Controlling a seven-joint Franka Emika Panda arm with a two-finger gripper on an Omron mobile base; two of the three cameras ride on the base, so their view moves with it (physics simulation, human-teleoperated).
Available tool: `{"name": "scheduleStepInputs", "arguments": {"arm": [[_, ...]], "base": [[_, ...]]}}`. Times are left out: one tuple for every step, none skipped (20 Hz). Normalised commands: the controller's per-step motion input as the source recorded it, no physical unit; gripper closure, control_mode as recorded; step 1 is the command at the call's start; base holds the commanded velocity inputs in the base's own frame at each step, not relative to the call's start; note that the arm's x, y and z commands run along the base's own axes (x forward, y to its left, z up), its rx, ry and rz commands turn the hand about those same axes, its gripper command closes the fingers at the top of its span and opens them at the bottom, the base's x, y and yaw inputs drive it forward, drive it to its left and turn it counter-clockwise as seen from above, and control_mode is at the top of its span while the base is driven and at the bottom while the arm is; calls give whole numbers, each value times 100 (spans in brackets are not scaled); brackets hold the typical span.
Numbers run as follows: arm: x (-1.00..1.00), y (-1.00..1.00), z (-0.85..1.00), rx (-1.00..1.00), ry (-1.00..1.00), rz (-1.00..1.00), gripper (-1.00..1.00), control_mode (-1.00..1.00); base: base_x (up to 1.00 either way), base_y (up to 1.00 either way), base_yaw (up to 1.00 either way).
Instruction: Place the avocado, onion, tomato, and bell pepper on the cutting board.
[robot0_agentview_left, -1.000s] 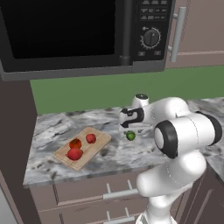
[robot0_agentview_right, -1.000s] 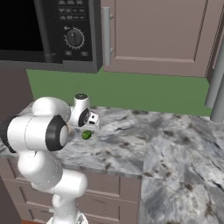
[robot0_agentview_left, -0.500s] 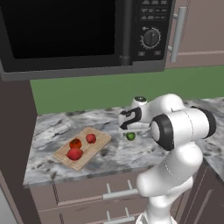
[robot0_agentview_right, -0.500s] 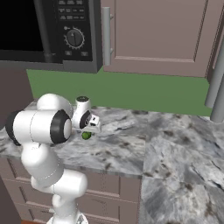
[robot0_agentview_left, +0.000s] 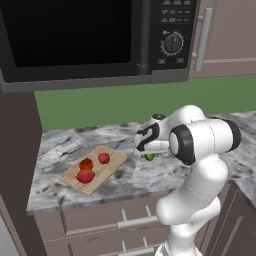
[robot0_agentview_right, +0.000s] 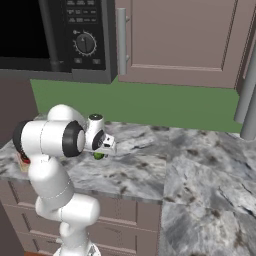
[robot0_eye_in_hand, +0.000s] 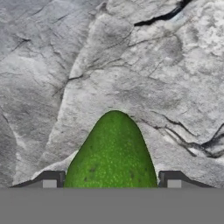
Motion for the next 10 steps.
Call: {"name": "scheduleStepInputs", "arguments": {"arm": [[0,0,0,-2,0,0,100,-100],[-9,0,0,-2,-5,0,100,-100],[-14,0,7,-1,-7,0,100,-100],[-16,0,8,0,-7,0,100,-100],[-26,0,16,0,-8,0,100,-100],[-29,0,20,0,-9,0,100,-100],[-31,0,26,0,-9,0,100,-100],[-36,0,38,0,-12,0,100,-100],[-31,0,42,0,-11,0,100,-100],[-31,0,49,0,-12,0,100,-100]], "base": [[0,0,0],[0,0,0],[0,0,0],[0,0,0],[0,0,0],[0,0,0],[0,0,0],[0,0,0],[0,0,0],[0,0,0]]}}
